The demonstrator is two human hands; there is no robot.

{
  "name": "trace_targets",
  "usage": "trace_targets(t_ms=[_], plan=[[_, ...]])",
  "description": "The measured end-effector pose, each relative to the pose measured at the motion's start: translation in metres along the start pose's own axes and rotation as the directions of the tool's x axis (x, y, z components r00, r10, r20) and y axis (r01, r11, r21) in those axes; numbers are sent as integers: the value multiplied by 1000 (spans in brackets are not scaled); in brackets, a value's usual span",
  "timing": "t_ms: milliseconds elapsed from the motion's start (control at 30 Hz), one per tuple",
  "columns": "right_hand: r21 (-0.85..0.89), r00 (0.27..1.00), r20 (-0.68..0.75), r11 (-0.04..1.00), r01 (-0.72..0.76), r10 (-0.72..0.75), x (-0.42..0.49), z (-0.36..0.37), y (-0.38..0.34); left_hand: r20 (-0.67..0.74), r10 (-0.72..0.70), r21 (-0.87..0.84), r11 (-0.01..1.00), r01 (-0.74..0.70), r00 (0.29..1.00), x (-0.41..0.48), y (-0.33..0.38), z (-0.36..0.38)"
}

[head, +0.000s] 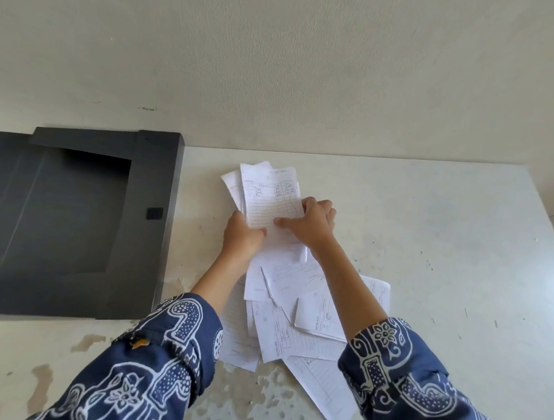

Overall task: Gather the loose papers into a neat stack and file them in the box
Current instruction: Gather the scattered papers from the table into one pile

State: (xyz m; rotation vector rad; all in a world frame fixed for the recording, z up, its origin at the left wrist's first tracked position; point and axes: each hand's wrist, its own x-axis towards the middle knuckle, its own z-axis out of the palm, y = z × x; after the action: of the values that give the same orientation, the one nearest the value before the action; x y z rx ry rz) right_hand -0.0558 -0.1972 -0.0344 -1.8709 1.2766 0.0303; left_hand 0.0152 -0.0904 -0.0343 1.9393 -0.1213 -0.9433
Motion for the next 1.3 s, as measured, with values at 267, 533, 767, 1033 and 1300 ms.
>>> trace_targets(t_ms=[267, 533, 767, 1033, 1300], plan=[[459, 985, 174, 886, -65, -18, -3, -22, 1, 91, 128, -319, 943, -93, 988, -12, 3, -16], [654, 978, 193, 754, -64, -84, -8, -33, 12, 59, 44, -52, 998, -40, 997, -18, -8, -27], [737, 999, 32, 676, -10, -20, -14, -38, 14, 116, 41, 63, 997, -49, 992, -26, -19, -24], [830, 949, -284, 530, 171, 138, -9, -69, 15, 231, 67, 128, 987, -98, 971, -24, -16, -30], [923, 919, -354, 225, 312, 175, -14, -90, 13, 406, 78, 421, 868, -262, 911, -16, -8, -28]])
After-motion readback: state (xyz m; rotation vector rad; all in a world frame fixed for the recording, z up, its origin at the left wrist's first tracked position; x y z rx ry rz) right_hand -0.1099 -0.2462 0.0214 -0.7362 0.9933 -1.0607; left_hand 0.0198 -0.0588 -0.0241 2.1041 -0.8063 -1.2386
